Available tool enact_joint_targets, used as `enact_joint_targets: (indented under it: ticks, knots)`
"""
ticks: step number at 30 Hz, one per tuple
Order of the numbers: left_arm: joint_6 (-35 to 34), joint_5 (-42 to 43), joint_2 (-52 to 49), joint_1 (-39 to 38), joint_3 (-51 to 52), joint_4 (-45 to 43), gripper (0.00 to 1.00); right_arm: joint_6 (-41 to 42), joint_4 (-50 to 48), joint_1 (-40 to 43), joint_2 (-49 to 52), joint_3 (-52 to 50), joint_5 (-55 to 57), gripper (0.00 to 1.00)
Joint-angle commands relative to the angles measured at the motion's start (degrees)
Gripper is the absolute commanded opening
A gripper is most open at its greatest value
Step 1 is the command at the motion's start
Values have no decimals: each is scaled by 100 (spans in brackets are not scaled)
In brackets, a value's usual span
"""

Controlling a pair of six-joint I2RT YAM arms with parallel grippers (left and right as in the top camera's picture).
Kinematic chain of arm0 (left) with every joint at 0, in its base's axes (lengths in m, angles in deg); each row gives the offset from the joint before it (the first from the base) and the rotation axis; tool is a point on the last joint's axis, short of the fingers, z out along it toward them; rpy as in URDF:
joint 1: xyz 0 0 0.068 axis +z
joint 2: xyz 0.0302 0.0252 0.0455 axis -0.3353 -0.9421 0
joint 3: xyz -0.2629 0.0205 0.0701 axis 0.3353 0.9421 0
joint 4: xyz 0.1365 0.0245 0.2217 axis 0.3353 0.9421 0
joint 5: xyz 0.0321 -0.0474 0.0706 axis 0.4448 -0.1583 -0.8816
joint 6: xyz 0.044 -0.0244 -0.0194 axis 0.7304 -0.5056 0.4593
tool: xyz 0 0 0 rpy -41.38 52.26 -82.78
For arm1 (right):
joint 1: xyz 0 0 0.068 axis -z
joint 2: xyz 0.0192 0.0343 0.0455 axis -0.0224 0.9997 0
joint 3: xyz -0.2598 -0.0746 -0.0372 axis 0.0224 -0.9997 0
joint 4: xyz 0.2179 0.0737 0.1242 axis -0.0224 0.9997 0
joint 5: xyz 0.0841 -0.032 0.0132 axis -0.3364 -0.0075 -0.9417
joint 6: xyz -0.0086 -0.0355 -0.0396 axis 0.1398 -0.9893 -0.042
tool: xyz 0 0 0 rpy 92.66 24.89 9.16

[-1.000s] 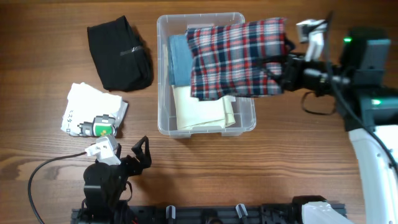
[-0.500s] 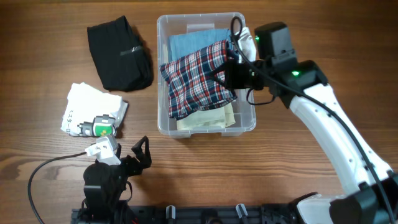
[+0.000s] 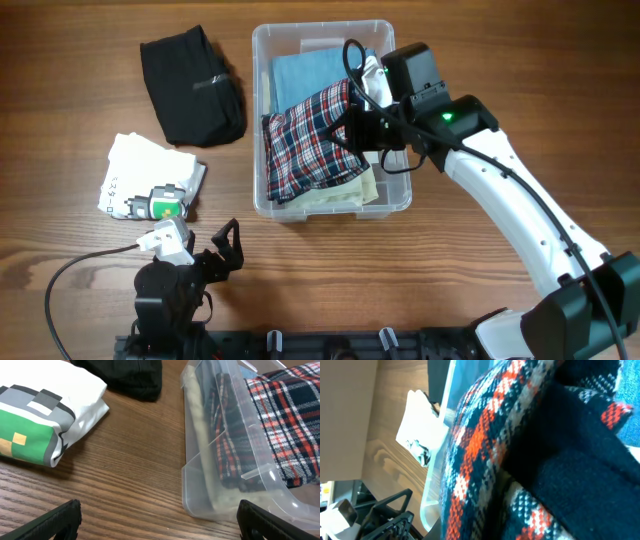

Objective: Pack container
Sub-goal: 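Press the plaid shirt flat in the bin's lower half with the right gripper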

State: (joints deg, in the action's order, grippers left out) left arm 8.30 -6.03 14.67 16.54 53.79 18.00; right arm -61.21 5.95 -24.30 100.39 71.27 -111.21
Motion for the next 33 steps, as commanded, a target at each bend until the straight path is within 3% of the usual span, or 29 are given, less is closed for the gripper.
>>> enact_joint_targets:
  ticks: [1, 7, 10, 16, 17, 21, 28, 33]
  knots:
    - [-28, 28, 46, -4, 17, -20, 100, 81, 179, -72, 116, 122, 271, 4]
    - [-28, 28, 46, -4, 17, -20, 100, 52, 717, -72, 116, 122, 1150, 5]
    - [-28, 28, 46, -4, 17, -20, 100, 52, 787, -72, 116, 122, 1174, 14]
    - [-28, 28, 46, -4, 17, -20, 100, -9, 1204, -72, 116, 122, 1821, 14]
    - [-28, 28, 46, -4, 17, -20, 100, -214, 1239, -72, 116, 122, 1832, 17]
    - [-28, 28, 46, -4, 17, -20, 100, -367, 1276, -72, 116, 122, 1834, 73]
    - [-28, 28, 46, -4, 17, -20, 100, -1001, 1091, -70, 83, 125, 2848, 75]
    - [-28, 28, 46, -4, 17, -20, 100, -994, 1067, -70, 37, 125, 3012, 81]
